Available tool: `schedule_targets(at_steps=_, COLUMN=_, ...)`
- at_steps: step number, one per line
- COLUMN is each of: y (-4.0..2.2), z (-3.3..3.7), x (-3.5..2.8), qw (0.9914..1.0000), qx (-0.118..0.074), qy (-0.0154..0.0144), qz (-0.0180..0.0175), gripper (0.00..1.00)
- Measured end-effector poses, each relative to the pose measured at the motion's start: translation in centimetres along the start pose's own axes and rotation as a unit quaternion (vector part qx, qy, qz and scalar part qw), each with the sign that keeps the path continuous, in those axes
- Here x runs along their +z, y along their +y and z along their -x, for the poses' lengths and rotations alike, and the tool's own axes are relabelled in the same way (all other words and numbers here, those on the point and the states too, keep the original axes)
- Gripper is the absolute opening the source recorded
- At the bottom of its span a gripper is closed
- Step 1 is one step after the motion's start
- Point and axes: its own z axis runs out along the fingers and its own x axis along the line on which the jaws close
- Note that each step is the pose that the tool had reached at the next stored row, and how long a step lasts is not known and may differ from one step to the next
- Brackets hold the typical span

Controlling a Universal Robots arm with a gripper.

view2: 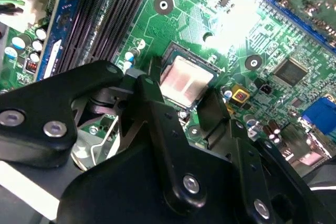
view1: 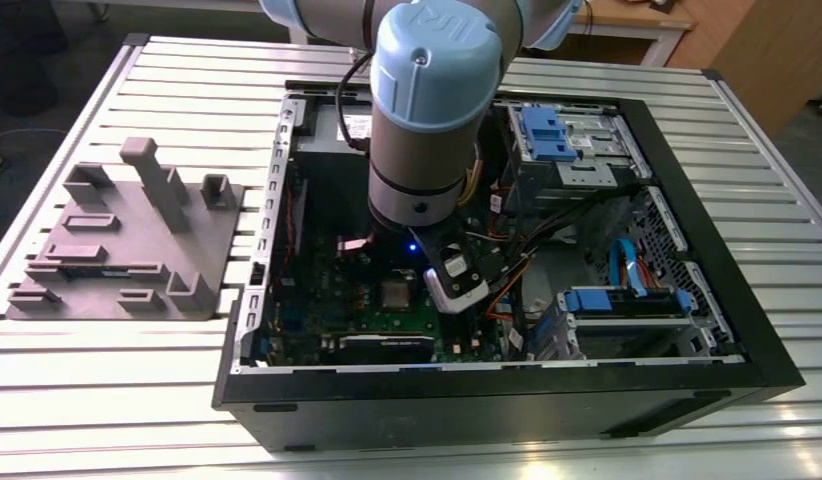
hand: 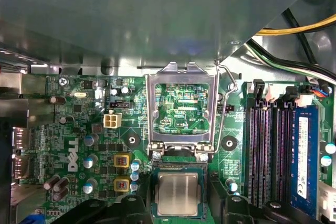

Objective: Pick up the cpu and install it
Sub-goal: 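Place the cpu into insertion slot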

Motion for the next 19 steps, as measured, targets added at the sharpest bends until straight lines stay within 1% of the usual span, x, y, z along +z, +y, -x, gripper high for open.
schedule_targets(at_steps=3, y=0.01, z=0.0, x=-0.13, qw=1.0, qx=0.0, qy=0.0002, qz=0.0001, gripper=0.55)
schedule_targets(at_steps=6, y=0.0, z=0.0, x=-0.14, qw=1.0, qx=0.0, qy=0.0001, qz=0.0002, gripper=0.55)
schedule_targets(at_steps=9, y=-0.01, z=0.1, x=-0.05, qw=1.0, qx=0.0, qy=0.0002, qz=0.0011, gripper=0.55)
schedule_targets(at_steps=11, y=-0.01, z=0.22, x=0.0, qw=1.0, qx=0.0, qy=0.0004, qz=0.0015, gripper=0.53)
schedule_targets(at_steps=12, y=-0.01, z=0.26, x=0.03, qw=1.0, qx=0.0, qy=0.0004, qz=0.0017, gripper=0.46)
schedule_targets(at_steps=19, y=-0.01, z=0.28, x=0.08, qw=1.0, qx=0.0, qy=0.0002, qz=0.0023, gripper=0.46)
